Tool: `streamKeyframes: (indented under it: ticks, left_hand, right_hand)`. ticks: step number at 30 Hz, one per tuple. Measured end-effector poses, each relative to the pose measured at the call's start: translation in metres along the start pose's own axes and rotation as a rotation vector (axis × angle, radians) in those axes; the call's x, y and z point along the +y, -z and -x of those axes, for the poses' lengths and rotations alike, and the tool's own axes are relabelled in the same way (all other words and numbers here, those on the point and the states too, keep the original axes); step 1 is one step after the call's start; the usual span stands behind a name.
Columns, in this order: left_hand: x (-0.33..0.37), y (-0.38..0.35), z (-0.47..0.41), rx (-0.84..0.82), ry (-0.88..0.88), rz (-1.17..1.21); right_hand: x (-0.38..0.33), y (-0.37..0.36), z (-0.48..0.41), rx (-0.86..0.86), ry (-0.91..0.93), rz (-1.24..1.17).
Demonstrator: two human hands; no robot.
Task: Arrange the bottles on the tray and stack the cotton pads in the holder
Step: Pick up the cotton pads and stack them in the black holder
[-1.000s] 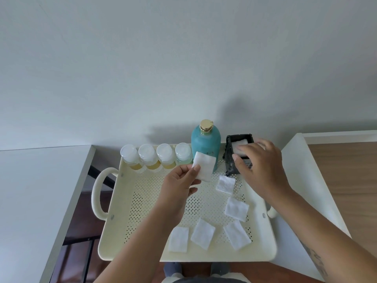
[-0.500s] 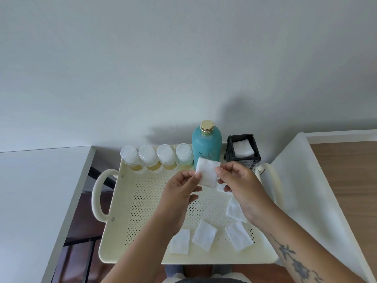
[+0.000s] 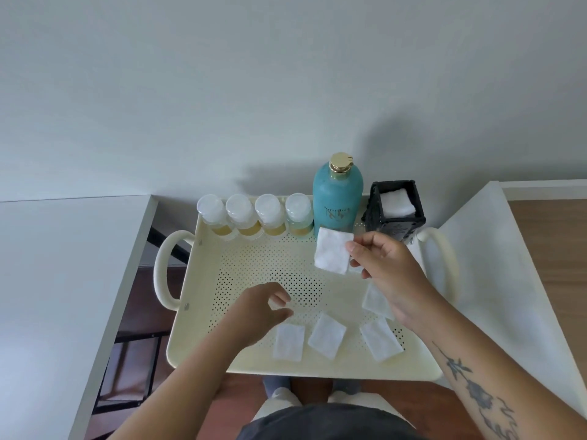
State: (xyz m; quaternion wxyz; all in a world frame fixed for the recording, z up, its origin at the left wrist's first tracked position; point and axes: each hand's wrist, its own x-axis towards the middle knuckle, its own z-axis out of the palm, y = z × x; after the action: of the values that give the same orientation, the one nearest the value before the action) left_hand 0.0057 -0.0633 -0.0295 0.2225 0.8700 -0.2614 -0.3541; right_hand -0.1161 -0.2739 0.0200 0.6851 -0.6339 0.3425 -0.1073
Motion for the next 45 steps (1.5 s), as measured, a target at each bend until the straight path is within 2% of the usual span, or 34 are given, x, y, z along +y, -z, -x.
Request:
streamKeyframes:
  ticks: [3, 8, 13, 17, 24, 32, 34, 37, 40, 42, 45]
  left_hand:
    - [-0.006, -0.007, 0.002, -0.053, -0.047, -0.153]
    - [-0.008, -0.016, 0.0, -0.049, -0.122, -0.331]
    - [-0.012, -0.018, -0.006, -0.056, -0.141, -0.347]
    - [-0.009, -0.015, -0.004, -0.056, -0.196, -0.345]
    - [0.017, 0.007, -0.002, 0.059, -0.226, -0.039]
    - [0.06, 0.024, -0.011, 0.151, -0.223, 0.327]
    - [0.065, 0.024, -0.013, 0.151, -0.233, 0.399]
    - [0.075, 0.022, -0.015, 0.134, -0.228, 0.562]
    - [0.086, 0.022, -0.017, 0.158, -0.207, 0.7]
    - [0.091, 0.022, -0.019, 0.162, -0.205, 0.758]
    - [0.094, 0.023, -0.019, 0.15, -0.207, 0.798]
  right_hand:
    - [0.004, 0.001, 0.002, -0.01, -0.022, -0.03]
    - [-0.002, 0.011, 0.001, 0.019, 0.001, -0.026]
    - [-0.028, 0.033, -0.008, 0.076, 0.093, -0.04]
    - [-0.049, 0.052, -0.026, 0.177, 0.176, 0.058]
    - [-0.053, 0.079, -0.061, 0.191, 0.124, 0.34]
    - [-0.051, 0.08, -0.079, 0.277, 0.196, 0.679]
    - [-0.047, 0.079, -0.076, 0.323, 0.265, 0.777]
    - [-0.044, 0.073, -0.06, 0.44, 0.472, 0.952]
    - [-0.036, 0.067, -0.044, 0.316, 0.624, 1.087]
    - [-0.029, 0.065, -0.038, 0.274, 0.646, 1.166]
    - [-0.021, 0.066, -0.035, 0.299, 0.589, 1.266]
